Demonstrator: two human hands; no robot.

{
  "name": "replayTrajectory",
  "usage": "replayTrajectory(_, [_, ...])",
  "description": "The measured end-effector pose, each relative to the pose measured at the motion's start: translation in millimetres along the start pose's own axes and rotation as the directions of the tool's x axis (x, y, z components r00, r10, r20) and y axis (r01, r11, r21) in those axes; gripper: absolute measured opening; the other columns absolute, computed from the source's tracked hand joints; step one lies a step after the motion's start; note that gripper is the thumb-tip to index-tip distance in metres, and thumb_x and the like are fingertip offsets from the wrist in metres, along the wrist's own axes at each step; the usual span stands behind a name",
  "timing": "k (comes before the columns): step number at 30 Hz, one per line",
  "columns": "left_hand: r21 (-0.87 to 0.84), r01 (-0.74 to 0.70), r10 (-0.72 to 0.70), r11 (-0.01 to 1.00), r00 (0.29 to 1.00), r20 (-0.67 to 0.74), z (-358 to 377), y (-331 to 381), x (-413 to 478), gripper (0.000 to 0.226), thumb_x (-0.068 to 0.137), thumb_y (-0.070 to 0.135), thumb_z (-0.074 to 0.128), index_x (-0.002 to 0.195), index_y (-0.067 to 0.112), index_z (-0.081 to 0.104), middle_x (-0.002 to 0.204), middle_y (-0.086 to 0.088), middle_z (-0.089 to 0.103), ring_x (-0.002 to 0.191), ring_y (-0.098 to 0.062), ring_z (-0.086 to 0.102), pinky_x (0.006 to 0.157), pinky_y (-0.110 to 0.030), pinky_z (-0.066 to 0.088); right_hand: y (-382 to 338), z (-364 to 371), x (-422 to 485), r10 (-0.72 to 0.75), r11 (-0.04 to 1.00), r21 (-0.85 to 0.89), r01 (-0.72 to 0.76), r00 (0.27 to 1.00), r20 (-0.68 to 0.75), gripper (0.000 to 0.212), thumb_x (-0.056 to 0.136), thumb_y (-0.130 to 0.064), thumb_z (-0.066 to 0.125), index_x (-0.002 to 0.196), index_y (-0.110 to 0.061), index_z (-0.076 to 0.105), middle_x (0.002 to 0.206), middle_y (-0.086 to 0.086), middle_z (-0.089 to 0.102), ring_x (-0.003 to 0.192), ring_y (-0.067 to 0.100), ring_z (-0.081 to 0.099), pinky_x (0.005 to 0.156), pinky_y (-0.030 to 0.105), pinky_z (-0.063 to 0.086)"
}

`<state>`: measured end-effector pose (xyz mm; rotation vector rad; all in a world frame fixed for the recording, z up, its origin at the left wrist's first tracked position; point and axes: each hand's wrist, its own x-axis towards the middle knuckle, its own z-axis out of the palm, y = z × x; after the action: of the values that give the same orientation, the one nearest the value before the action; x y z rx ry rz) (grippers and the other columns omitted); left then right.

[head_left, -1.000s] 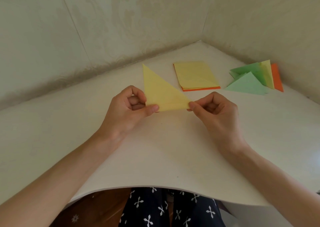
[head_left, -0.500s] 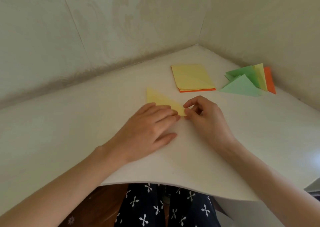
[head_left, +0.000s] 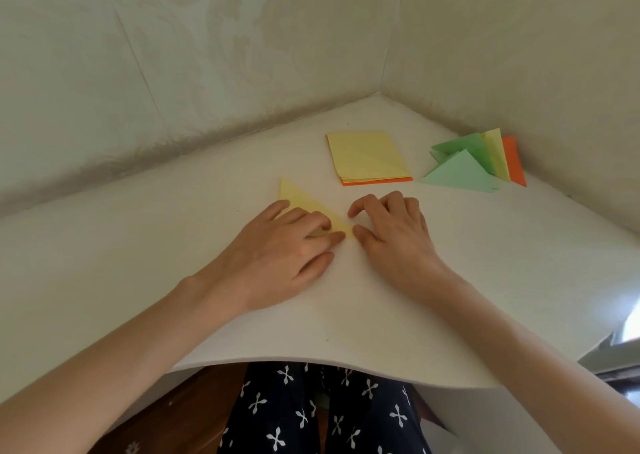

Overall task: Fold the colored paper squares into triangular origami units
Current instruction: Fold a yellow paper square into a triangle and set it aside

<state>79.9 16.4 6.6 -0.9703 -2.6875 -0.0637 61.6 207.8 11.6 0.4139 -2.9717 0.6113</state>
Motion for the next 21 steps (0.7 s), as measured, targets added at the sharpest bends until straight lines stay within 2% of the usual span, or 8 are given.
replayTrajectory(7, [0.019,0.034,-0.035,0.999,0.998,0.058,-12.2,-32.8,-42.4,0.049,0.098,0.043,0.025,0.121,0.025,0.065,0.129,0.002,0.058,0.117,-0.015,0.048,0.105,-0.042,0.028,2.3,2.9,0.7,-0.02,1.0,0.015,0.021,1.0,-0.021,0.025,0.096,-0.026,0.043,0.119,-0.031,0.049,0.104,-0.004,0.037,0.098,0.013,0.024,0.088,0.021,0.016])
replayTrajectory(8, [0.004,0.025,-0.025,1.0,0.999,0.024,-12.6,-33.2,-41.1,0.05,0.098,0.043,0.025,0.115,0.023,0.068,0.127,0.001,0.059,0.115,-0.014,0.047,0.105,-0.041,0.026,2.3,2.9,0.3,-0.025,1.0,0.017,0.025,0.999,-0.022,0.025,0.096,-0.026,0.044,0.119,-0.032,0.05,0.104,-0.004,0.038,0.099,0.014,0.026,0.089,0.022,0.017])
replayTrajectory(11, [-0.051,0.065,-0.073,0.997,0.982,-0.176,-15.2,-37.0,-27.7,0.048,0.096,0.037,0.037,0.073,0.013,0.072,0.111,-0.001,0.067,0.097,-0.016,0.057,0.099,-0.035,0.031,3.3,2.9,-0.2,-0.03,0.999,0.027,0.03,0.999,-0.017,0.025,0.095,-0.026,0.045,0.118,-0.032,0.052,0.105,-0.004,0.039,0.102,0.015,0.03,0.094,0.023,0.019])
replayTrajectory(12, [-0.101,0.099,-0.121,0.99,0.964,-0.238,-15.5,-40.7,-21.9,0.046,0.095,0.034,0.041,0.068,0.011,0.07,0.107,-0.001,0.068,0.09,-0.018,0.061,0.095,-0.032,0.034,3.5,2.8,-0.3,-0.032,0.999,0.031,0.032,0.999,-0.014,0.025,0.095,-0.026,0.045,0.118,-0.032,0.053,0.105,-0.004,0.039,0.102,0.015,0.03,0.094,0.024,0.02])
replayTrajectory(14, [-0.296,0.128,-0.207,0.947,0.945,-0.254,-14.4,-47.6,-10.5,0.037,0.092,0.035,0.046,0.082,0.011,0.071,0.112,0.003,0.066,0.096,-0.017,0.062,0.092,-0.027,0.039,3.8,2.7,-0.1,-0.038,0.998,0.049,0.039,0.999,-0.017,0.024,0.095,-0.025,0.046,0.117,-0.031,0.054,0.104,-0.004,0.04,0.102,0.015,0.031,0.095,0.024,0.021])
replayTrajectory(17, [-0.545,0.065,-0.096,0.836,0.995,-0.029,-8.2,-52.3,2.5,0.032,0.088,0.026,0.053,0.114,0.014,0.067,0.131,0.011,0.05,0.127,-0.005,0.041,0.107,-0.017,0.028,5.4,3.0,0.3,-0.058,0.994,0.09,0.062,0.998,-0.038,0.022,0.095,-0.022,0.048,0.114,-0.029,0.058,0.103,-0.004,0.043,0.102,0.016,0.033,0.095,0.026,0.026])
replayTrajectory(19, [-0.59,0.126,-0.023,0.797,0.984,0.179,-4.9,-52.3,3.6,0.042,0.084,0.019,0.045,0.123,0.021,0.061,0.134,0.02,0.04,0.133,0.002,0.029,0.11,-0.012,0.018,6.9,3.6,0.0,-0.097,0.985,0.136,0.106,0.993,-0.069,0.022,0.095,-0.016,0.05,0.111,-0.025,0.063,0.103,-0.003,0.046,0.1,0.015,0.034,0.095,0.027,0.029])
replayTrajectory(21, [-0.616,0.181,-0.001,0.767,0.96,0.281,-2.8,-53.8,0.9,0.047,0.082,0.023,0.043,0.128,0.024,0.055,0.135,0.023,0.034,0.133,0.004,0.024,0.107,-0.005,0.013,7.6,4.5,-1.5,-0.153,0.969,0.179,0.172,0.981,-0.116,0.022,0.095,-0.013,0.05,0.108,-0.02,0.066,0.102,-0.004,0.049,0.1,0.013,0.034,0.093,0.025,0.03])
